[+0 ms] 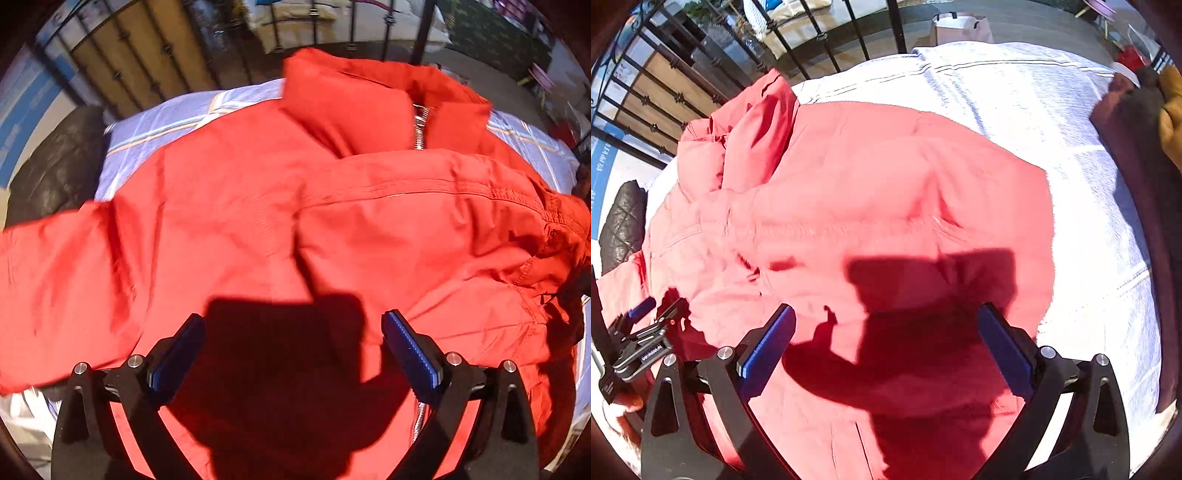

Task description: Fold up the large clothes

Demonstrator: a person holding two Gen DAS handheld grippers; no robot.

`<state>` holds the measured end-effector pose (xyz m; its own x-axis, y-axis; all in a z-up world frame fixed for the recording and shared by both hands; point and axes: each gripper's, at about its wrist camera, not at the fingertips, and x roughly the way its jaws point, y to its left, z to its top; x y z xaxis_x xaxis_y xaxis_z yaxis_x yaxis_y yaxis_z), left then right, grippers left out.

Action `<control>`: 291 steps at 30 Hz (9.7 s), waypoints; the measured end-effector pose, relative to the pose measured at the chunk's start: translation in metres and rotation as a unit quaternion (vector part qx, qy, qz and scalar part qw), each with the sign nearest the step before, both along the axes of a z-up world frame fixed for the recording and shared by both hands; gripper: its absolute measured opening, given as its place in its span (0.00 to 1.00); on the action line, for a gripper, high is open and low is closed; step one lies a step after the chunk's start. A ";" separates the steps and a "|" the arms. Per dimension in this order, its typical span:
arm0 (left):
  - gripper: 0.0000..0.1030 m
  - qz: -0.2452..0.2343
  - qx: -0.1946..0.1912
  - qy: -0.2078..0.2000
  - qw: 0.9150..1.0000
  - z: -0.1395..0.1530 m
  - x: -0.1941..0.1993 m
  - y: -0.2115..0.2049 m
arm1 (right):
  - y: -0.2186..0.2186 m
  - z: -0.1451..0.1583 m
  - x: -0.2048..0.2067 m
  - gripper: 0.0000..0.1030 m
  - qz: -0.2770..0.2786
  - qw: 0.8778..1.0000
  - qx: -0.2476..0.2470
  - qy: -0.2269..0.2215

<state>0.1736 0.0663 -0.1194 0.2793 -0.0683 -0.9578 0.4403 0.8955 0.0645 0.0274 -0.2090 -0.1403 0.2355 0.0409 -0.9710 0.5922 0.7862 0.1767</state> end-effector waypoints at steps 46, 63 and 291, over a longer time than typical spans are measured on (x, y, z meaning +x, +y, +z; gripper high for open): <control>0.70 0.630 -0.251 -0.066 0.732 0.058 -0.010 0.519 | 0.103 0.046 -0.006 0.95 0.178 0.983 -0.013 -0.054; 0.07 0.533 -0.271 -0.135 0.790 0.120 0.012 0.477 | 0.106 0.048 -0.010 0.95 0.178 0.983 -0.029 -0.041; 0.11 0.110 -0.053 0.028 0.992 0.047 0.204 0.014 | -0.146 0.017 0.077 0.09 -0.131 0.967 0.180 -0.126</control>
<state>0.3779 0.0799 -0.0725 0.2461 -0.1129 -0.9626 0.2328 0.9710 -0.0544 0.1046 -0.3545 -0.1238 0.5101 0.2716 -0.8161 0.6659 0.4759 0.5746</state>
